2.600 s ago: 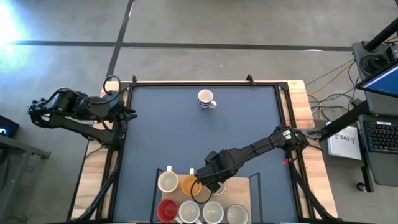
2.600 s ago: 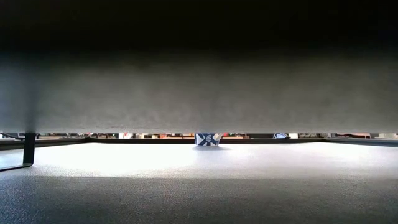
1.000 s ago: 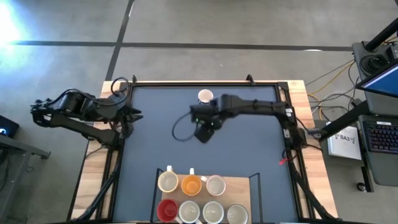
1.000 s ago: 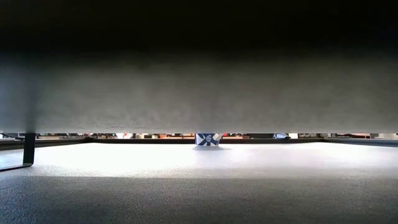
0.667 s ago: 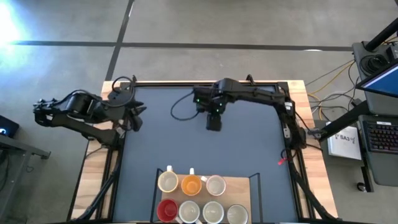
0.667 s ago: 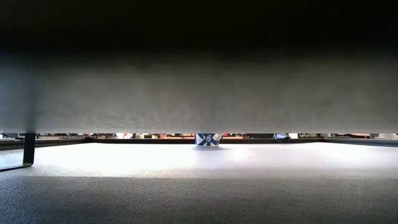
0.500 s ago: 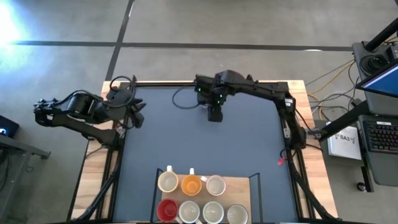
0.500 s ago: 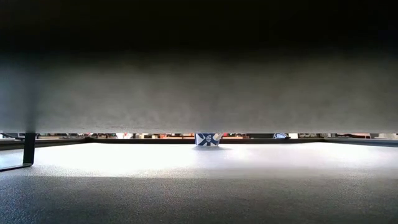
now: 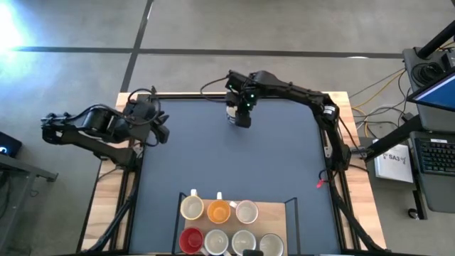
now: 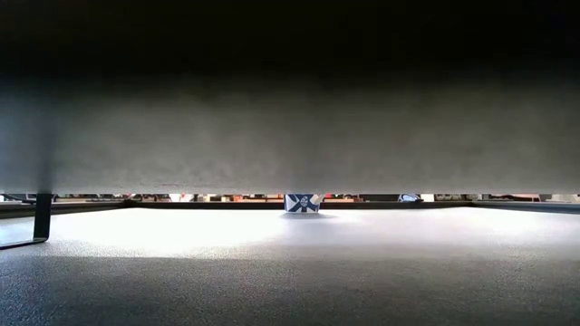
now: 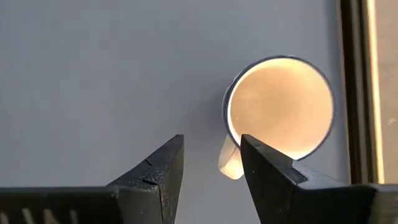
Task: Place coffee mugs
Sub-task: Put the blue mug on the shelf
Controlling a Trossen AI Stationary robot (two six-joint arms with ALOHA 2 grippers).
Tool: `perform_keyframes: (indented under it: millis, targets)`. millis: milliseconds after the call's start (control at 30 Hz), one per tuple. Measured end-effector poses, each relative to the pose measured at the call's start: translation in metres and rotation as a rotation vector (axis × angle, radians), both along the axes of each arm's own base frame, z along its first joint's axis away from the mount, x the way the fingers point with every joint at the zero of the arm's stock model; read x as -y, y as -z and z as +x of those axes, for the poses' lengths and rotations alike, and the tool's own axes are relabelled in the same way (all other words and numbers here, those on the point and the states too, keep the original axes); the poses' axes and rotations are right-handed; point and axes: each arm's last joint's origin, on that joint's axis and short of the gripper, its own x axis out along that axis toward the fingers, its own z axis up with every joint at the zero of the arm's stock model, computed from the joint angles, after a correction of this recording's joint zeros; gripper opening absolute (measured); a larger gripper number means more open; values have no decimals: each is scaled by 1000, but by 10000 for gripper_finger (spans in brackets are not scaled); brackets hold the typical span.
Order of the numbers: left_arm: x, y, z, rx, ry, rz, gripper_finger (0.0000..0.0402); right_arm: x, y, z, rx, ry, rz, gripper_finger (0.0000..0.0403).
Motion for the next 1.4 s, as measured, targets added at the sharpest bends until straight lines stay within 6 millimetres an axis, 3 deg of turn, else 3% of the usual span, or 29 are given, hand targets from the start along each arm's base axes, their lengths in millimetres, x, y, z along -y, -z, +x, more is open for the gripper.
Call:
perform_keyframes:
  millis: [567, 1100, 1233, 1400]
  targets:
    - [0, 1, 3, -6, -2, -1, 84, 3, 45, 5, -11, -44, -18, 151]
    - [1, 1, 3, 1, -2, -20, 84, 6, 64, 5, -25, -51, -76, 148]
    - [1, 2, 3, -1, 0, -21, 84, 6, 64, 5, -26, -56, -81, 129]
    - [1, 2, 4, -3, 5, -27, 84, 6, 64, 5, -26, -55, -80, 74]
